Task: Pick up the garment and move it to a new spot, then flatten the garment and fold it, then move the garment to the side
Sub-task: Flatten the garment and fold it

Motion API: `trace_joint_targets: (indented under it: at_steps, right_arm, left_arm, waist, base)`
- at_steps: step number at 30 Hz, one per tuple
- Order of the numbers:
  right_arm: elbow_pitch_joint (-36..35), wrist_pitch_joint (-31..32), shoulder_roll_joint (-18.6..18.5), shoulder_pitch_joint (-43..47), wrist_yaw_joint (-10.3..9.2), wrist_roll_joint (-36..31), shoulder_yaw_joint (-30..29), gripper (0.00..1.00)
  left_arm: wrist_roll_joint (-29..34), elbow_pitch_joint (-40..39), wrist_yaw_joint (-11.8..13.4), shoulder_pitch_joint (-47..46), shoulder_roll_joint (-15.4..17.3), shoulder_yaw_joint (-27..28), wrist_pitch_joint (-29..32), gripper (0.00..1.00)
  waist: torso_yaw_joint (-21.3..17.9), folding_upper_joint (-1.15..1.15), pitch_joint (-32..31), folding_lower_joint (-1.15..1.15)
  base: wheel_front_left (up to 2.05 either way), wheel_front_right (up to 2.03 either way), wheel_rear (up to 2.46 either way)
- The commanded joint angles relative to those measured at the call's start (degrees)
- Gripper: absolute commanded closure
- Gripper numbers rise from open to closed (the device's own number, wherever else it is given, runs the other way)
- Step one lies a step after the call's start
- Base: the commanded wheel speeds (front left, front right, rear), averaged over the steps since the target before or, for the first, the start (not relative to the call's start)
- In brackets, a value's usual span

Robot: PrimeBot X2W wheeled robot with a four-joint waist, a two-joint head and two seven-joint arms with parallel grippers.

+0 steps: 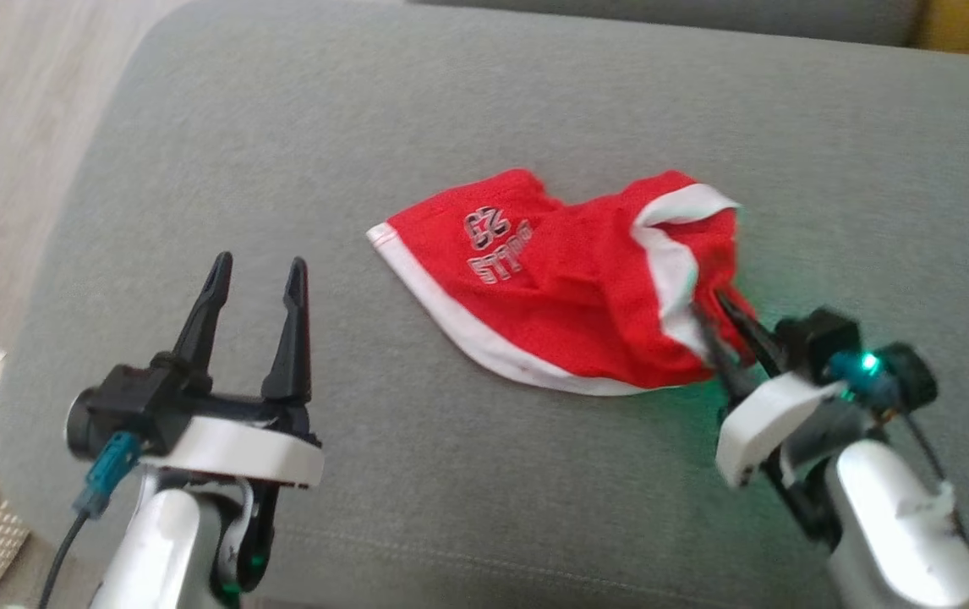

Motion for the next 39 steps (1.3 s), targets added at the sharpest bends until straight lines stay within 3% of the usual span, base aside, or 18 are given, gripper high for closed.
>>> trace_joint_targets:
  at_steps: [1, 10, 14, 23, 31, 32, 33, 34, 39]
  right_arm:
    - [-1.8, -0.8, -0.5, -3.1, -0.04, 0.5, 0.1, 1.00]
    - [-2.1, -1.1, -2.5, -10.8, -0.04, 1.7, -2.4, 1.00]
    - [0.9, -1.9, -2.6, -16.0, -0.04, 4.1, -3.6, 1.00]
    - [18.9, -6.6, -3.3, -31.4, -0.04, 8.9, -2.7, 1.00]
    - [34.6, -10.7, -2.6, -36.7, -0.04, 11.7, -1.9, 1.00]
    - [36.2, -11.3, -2.4, -37.0, -0.04, 12.1, -1.5, 0.86]
    - [37.3, -12.2, -1.9, -37.3, -0.04, 12.9, -1.2, 0.49]
    - [38.0, -13.2, -1.5, -37.4, -0.04, 13.3, -0.6, 0.00]
    - [38.5, -17.3, -0.3, -35.9, -0.04, 16.9, 2.5, 0.00]
  left_arm:
    - [0.6, -1.7, -0.4, -3.3, 0.1, 2.3, -0.7, 0.00]
    - [2.2, -2.2, -2.5, -4.7, -2.5, 3.3, -0.7, 0.00]
    - [2.9, -2.4, -3.4, -5.4, -3.1, 4.4, -0.7, 0.00]
    - [4.2, -1.8, -5.6, -8.5, -5.1, 4.3, -0.7, 0.00]
    - [4.9, -1.2, -6.6, -9.4, -5.9, 4.5, -0.7, 0.00]
    - [5.1, -1.1, -6.6, -9.4, -6.0, 4.6, -0.7, 0.00]
    - [5.2, -1.0, -6.7, -9.4, -6.1, 4.8, -0.7, 0.00]
    - [5.3, -0.9, -6.7, -9.4, -6.1, 5.0, -0.7, 0.00]
    - [6.1, -0.3, -6.9, -8.2, -6.2, 6.3, -0.7, 0.00]
  waist:
    - [1.9, 0.00, 1.3, -0.01]
    - [3.4, 0.00, 3.3, -0.01]
    - [2.7, 0.00, 4.8, -0.01]
    - [4.0, 0.00, 9.4, -0.01]
    - [4.5, 0.00, 10.8, -0.01]
    - [4.4, 0.00, 10.7, -0.01]
    - [4.2, 0.00, 10.6, -0.01]
    - [3.9, 0.00, 10.4, -0.01]
    - [1.4, 0.00, 8.2, -0.01]
  base:
    - [0.00, 0.00, 0.00]
    - [0.00, 0.00, 0.00]
    - [0.00, 0.00, 0.00]
    - [0.00, 0.00, 0.00]
    - [0.00, 0.00, 0.00]
    - [0.00, 0.00, 0.00]
    - [0.00, 0.00, 0.00]
    - [0.00, 0.00, 0.00]
    - [0.00, 0.00, 0.00]
